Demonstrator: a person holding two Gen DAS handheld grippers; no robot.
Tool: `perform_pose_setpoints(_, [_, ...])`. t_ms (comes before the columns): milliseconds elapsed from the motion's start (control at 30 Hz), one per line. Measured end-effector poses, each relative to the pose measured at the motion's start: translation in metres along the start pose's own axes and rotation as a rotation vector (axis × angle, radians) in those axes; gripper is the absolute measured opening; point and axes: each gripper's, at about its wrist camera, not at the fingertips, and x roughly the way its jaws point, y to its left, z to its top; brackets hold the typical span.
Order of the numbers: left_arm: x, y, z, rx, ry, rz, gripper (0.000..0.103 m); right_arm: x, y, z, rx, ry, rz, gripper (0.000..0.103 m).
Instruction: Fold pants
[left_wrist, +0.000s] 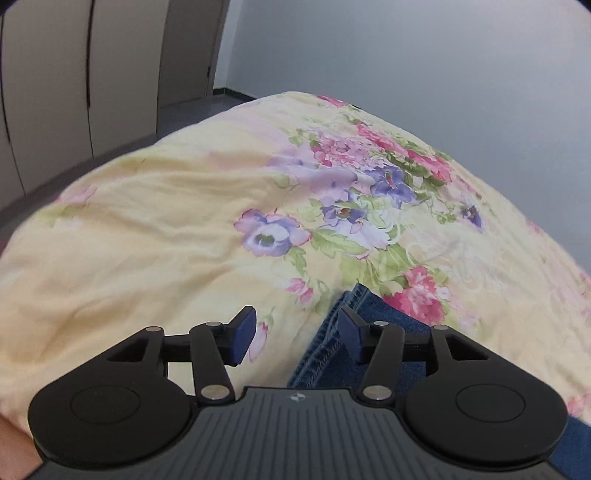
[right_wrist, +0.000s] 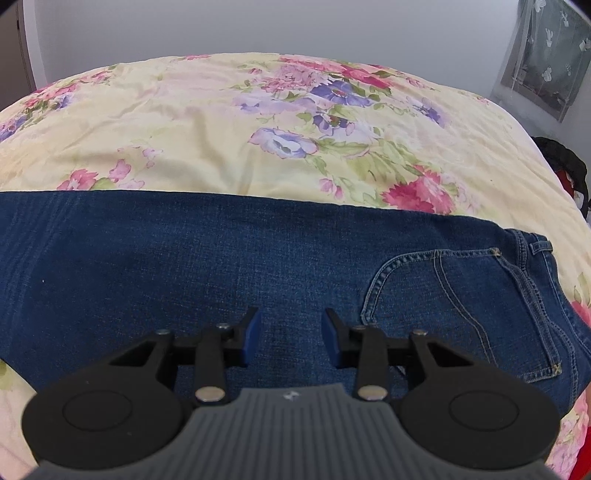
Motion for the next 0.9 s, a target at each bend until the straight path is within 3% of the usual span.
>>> perform_pose_setpoints(100, [-0.024, 0.019, -0.022, -0.164, 0.014, -0.056, 0.068, -0.004, 0.012, -0.008, 0.009, 0.009, 0.039, 0.033])
perform_pose_setpoints(267, [-0.037, 0.041, -0.068, -0.357, 0.051, -0.12, 0.068, -0.013, 0.037, -0.017, 0.011, 0.019, 0.12, 0.031])
perform_pose_setpoints(433, [-0.025, 0.049, -0.098, -0.474, 0.04, -0.159, 0.068, -0.014, 0.063, -0.018, 0.011, 0.05, 0.209, 0.016])
perform_pose_setpoints(467, [-0.022, 0.048, -0.1, -0.483, 0.033, -0.16, 0.068, -0.013, 0.07, -0.016, 0.008, 0.057, 0.228, 0.011])
perform_pose_setpoints(600, [-0.012, 0.04, -0.1, -0.471, -0.001, -0.14, 0.068, 0.0, 0.105, -0.005, -0.032, 0.066, 0.29, 0.006])
perform_pose_setpoints(733, [-0.001, 0.034, -0.094, -0.436, -0.019, -0.138, 0.057, 0.03, 0.132, 0.022, -0.009, 0.075, 0.339, 0.002])
perform_pose_setpoints(900, [0.015, 0.043, -0.093, -0.45, -0.032, -0.161, 0.043, 0.072, 0.151, 0.056, 0.01, 0.074, 0.322, 0.0])
